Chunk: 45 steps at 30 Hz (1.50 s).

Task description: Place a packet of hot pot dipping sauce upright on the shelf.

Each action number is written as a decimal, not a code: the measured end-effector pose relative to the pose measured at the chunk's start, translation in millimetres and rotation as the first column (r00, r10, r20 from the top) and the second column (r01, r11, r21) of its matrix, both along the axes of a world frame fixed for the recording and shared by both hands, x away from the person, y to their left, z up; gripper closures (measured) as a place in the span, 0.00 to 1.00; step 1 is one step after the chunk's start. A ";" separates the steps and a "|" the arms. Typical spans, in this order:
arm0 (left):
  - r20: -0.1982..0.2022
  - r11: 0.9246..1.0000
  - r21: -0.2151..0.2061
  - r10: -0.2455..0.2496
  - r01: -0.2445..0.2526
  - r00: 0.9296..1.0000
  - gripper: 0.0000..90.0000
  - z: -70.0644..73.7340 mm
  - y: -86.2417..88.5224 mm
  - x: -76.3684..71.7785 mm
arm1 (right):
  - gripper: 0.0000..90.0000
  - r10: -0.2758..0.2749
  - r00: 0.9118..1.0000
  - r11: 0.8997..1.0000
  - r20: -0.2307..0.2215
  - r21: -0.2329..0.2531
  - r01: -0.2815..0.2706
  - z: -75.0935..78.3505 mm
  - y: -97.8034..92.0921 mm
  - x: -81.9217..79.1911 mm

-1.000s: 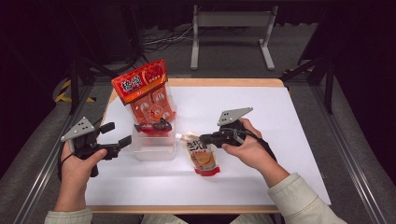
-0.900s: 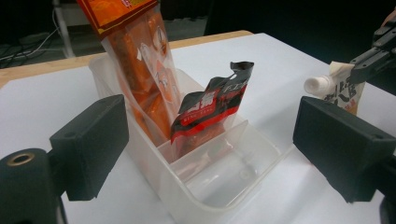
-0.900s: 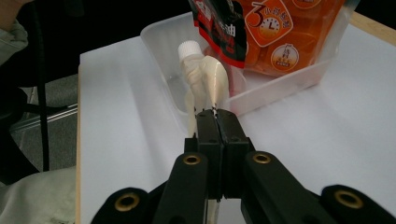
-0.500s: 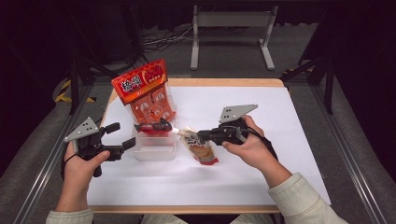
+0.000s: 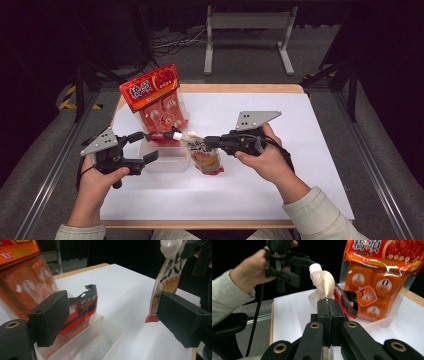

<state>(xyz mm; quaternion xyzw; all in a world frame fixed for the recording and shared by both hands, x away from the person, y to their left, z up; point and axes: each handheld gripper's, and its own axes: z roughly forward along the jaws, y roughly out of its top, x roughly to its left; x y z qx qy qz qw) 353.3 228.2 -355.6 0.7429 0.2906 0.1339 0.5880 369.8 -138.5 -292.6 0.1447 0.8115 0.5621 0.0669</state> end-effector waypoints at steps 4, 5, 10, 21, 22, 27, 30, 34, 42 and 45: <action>0.002 0.999 -0.008 -0.041 0.041 0.999 0.13 -2.8 -6.2 1.0 | 1.00 -0.003 1.000 1.000 0.015 0.019 0.002 1.6 -0.1 -2.2; 0.009 0.999 -0.015 -0.049 0.049 0.999 0.13 -2.8 -7.9 0.9 | 1.00 -0.002 1.000 1.000 0.020 0.025 0.001 2.2 -0.2 -2.6; 0.004 0.996 -0.005 -0.093 0.093 0.996 0.14 -2.5 -15.0 0.0 | 1.00 -0.003 0.999 0.998 0.040 0.057 0.000 4.8 -0.2 -3.3; 0.015 0.988 -0.007 -0.151 0.151 0.988 0.19 -2.1 -35.6 -1.8 | 1.00 0.013 0.997 0.996 0.076 0.083 -0.019 2.2 9.7 -0.8; 0.013 0.987 -0.005 -0.158 0.158 0.987 0.19 -2.2 -36.5 -2.1 | 1.00 0.015 0.997 0.996 0.078 0.085 -0.022 1.9 11.1 -1.0; 0.018 0.984 -0.022 -0.178 0.178 0.984 0.20 -3.0 -41.3 -4.8 | 1.00 0.031 0.996 0.995 0.085 0.094 -0.039 0.4 17.8 -2.6; 0.035 0.981 -0.033 -0.190 0.191 0.981 0.22 -2.2 -43.2 -6.4 | 1.00 0.045 0.995 0.993 0.085 0.101 -0.054 -0.9 22.9 -3.2; 0.046 0.977 -0.049 -0.206 0.208 0.978 0.25 -0.8 -45.6 -7.8 | 1.00 0.057 0.995 0.993 0.087 0.103 -0.065 -3.2 28.7 -4.1; 0.061 0.968 -0.058 -0.241 0.245 0.969 0.34 -1.4 -50.1 -6.5 | 1.00 0.076 0.993 0.990 0.092 0.112 -0.086 -8.3 38.5 -6.9; 0.094 0.964 -0.089 -0.243 0.251 0.966 0.43 -2.2 -53.1 -6.9 | 1.00 0.082 0.992 0.989 0.097 0.112 -0.093 -8.9 39.7 -7.0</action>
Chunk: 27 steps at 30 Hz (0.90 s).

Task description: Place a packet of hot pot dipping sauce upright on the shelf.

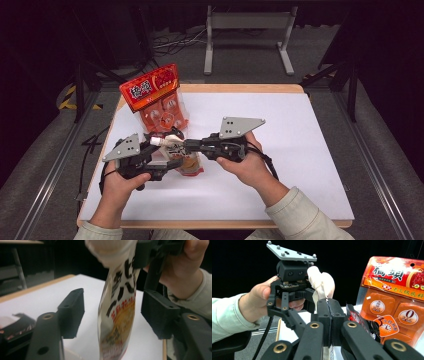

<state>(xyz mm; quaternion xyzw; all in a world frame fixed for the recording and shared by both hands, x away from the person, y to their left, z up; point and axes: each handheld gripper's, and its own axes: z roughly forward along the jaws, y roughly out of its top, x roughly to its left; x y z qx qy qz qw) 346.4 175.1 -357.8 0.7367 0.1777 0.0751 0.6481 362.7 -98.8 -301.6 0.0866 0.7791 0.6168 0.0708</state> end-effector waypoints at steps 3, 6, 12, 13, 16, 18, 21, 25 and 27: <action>-0.004 1.000 -0.002 -0.017 0.017 1.000 0.54 -1.3 -1.9 -0.3 | 1.00 0.002 1.000 1.000 -0.001 0.002 -0.002 -0.6 1.0 0.6; -0.006 1.000 0.008 -0.013 0.013 1.000 0.62 -2.1 -1.3 -0.1 | 1.00 0.004 1.000 1.000 -0.001 0.000 -0.004 -1.3 1.3 0.9; -0.025 1.000 -0.008 -0.026 0.026 0.999 0.83 -1.2 3.7 -0.6 | 1.00 0.002 1.000 1.000 -0.004 0.008 -0.002 -2.4 0.6 0.7; -0.017 0.999 -0.018 -0.032 0.031 0.999 0.83 -0.9 5.0 -0.6 | 1.00 0.002 1.000 1.000 -0.004 0.011 -0.002 -2.3 0.3 0.9; -0.012 0.998 -0.025 -0.054 0.054 0.998 0.92 0.3 6.2 -0.3 | 1.00 0.001 1.000 1.000 0.001 0.021 -0.001 -1.2 -0.6 1.0; -0.009 0.997 -0.013 -0.071 0.071 0.997 0.95 1.7 6.7 0.2 | 1.00 0.003 1.000 1.000 0.002 0.020 -0.003 -1.0 -0.6 1.1; -0.001 0.996 0.016 -0.087 0.087 0.996 0.97 4.8 7.3 1.5 | 0.99 0.003 1.000 1.000 0.005 0.013 -0.003 -1.4 -1.1 1.3; 0.006 0.994 0.050 -0.095 0.095 0.995 0.98 10.4 7.9 2.9 | 0.95 -0.002 1.000 1.000 0.004 0.010 0.002 -1.1 -2.9 1.3; 0.003 0.994 0.058 -0.096 0.095 0.995 0.98 13.0 8.6 3.9 | 0.92 -0.006 1.000 1.000 0.001 0.017 0.006 -0.6 -4.1 0.9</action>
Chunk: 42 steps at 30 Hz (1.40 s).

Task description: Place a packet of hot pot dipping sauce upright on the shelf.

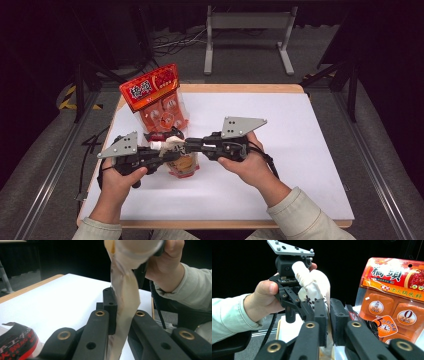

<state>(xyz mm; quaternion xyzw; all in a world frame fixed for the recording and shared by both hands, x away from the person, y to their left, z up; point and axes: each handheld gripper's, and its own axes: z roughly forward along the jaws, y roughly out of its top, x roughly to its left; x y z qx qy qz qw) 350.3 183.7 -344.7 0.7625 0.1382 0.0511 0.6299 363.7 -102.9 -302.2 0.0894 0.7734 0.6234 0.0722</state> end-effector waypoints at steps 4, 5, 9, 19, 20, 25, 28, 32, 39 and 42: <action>0.015 1.000 0.017 -0.004 0.004 1.000 0.98 5.8 1.1 2.7 | 0.87 -0.027 1.000 0.999 0.000 0.017 0.027 3.9 -7.6 -0.8; 0.014 1.000 0.012 -0.005 0.004 1.000 0.98 6.5 2.5 3.7 | 0.87 -0.027 1.000 0.999 0.000 0.017 0.027 3.9 -7.6 -0.8; 0.021 1.000 0.012 0.023 -0.023 1.000 0.98 9.8 10.4 6.2 | 0.85 -0.053 0.999 0.998 -0.004 0.036 0.053 7.5 -21.6 -1.0; 0.024 0.996 0.020 0.084 -0.085 0.996 0.98 14.1 30.1 14.4 | 0.83 -0.136 0.990 0.986 -0.023 0.095 0.137 13.4 -60.8 -0.6; 0.032 0.995 0.028 0.090 -0.091 0.995 0.98 14.9 31.5 15.0 | 0.83 -0.144 0.989 0.985 -0.022 0.092 0.145 13.4 -63.9 -1.1; 0.059 0.990 0.041 0.133 -0.136 0.989 0.98 18.0 37.8 17.3 | 0.82 -0.178 0.984 0.979 -0.032 0.095 0.180 8.8 -79.1 -1.8; 0.068 0.987 0.047 0.148 -0.152 0.987 0.98 18.6 40.5 19.4 | 0.83 -0.192 0.980 0.975 -0.049 0.104 0.196 5.3 -87.4 -1.4; 0.076 0.983 0.060 0.171 -0.175 0.982 0.98 17.1 40.6 21.5 | 0.83 -0.213 0.975 0.970 -0.057 0.105 0.219 2.1 -97.8 -2.2; 0.095 0.977 0.092 0.184 -0.193 0.978 0.98 8.9 41.0 28.3 | 0.82 -0.250 0.966 0.960 -0.071 0.109 0.257 -3.3 -112.9 -4.3; 0.095 0.978 0.082 0.186 -0.194 0.978 0.98 5.3 42.7 30.1 | 0.82 -0.260 0.962 0.957 -0.080 0.112 0.268 -6.1 -117.4 -4.3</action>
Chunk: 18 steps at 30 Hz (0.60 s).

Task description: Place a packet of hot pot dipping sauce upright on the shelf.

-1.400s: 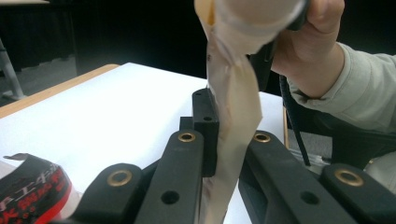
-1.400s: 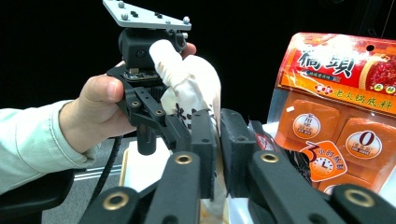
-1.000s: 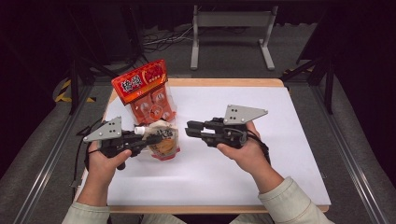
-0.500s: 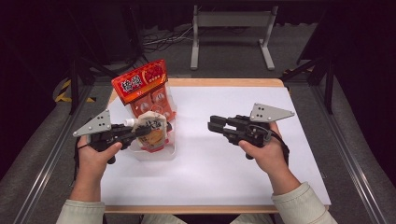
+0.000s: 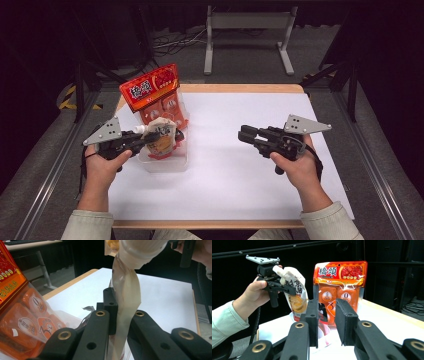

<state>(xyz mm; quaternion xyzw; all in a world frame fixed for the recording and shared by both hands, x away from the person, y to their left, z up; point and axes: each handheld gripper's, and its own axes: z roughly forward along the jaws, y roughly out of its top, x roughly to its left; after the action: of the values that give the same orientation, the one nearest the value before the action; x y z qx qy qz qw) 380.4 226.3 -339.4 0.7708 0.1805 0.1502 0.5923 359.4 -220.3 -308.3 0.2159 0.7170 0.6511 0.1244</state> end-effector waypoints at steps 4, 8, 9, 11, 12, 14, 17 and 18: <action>-0.029 1.000 -0.024 0.008 -0.008 1.000 0.98 -7.7 0.2 4.3 | 0.82 -0.006 1.000 1.000 -0.011 0.013 0.006 -2.6 -2.0 1.0; -0.039 1.000 -0.020 0.015 -0.016 0.999 0.98 -15.8 -0.2 8.7 | 0.82 0.003 1.000 1.000 -0.014 0.026 -0.003 -4.6 0.1 1.4; -0.048 1.000 -0.021 0.012 -0.013 0.999 0.98 -17.5 -0.2 9.4 | 0.81 0.004 1.000 1.000 -0.015 0.026 -0.003 -5.1 0.7 1.6; -0.060 1.000 -0.028 0.005 -0.007 0.998 0.98 -21.3 -0.6 10.6 | 0.81 0.004 1.000 1.000 -0.017 0.022 -0.003 -6.8 1.6 2.5; -0.067 1.000 -0.030 0.002 -0.004 0.998 0.98 -23.0 -0.8 11.1 | 0.80 0.001 1.000 1.000 -0.019 0.020 -0.001 -7.6 1.8 2.9; -0.069 1.000 -0.027 0.001 -0.003 0.998 0.98 -24.6 -0.9 11.8 | 0.80 0.001 1.000 1.000 -0.027 0.027 0.000 -9.4 2.0 4.2; -0.090 1.000 -0.026 0.004 -0.006 0.996 0.98 -29.8 -1.3 13.2 | 0.79 0.002 0.999 0.999 -0.035 0.032 -0.001 -11.8 3.1 5.7; -0.097 1.000 -0.029 0.001 -0.004 0.995 0.98 -31.9 -1.8 13.7 | 0.79 0.002 0.999 1.000 -0.035 0.031 -0.001 -12.5 3.5 6.1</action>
<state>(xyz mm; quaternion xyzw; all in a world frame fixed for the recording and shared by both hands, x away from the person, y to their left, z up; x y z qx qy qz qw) 394.0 224.6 -371.3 0.7680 0.2121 0.1109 0.5940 365.5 -216.7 -320.8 0.2288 0.7090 0.6583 0.1079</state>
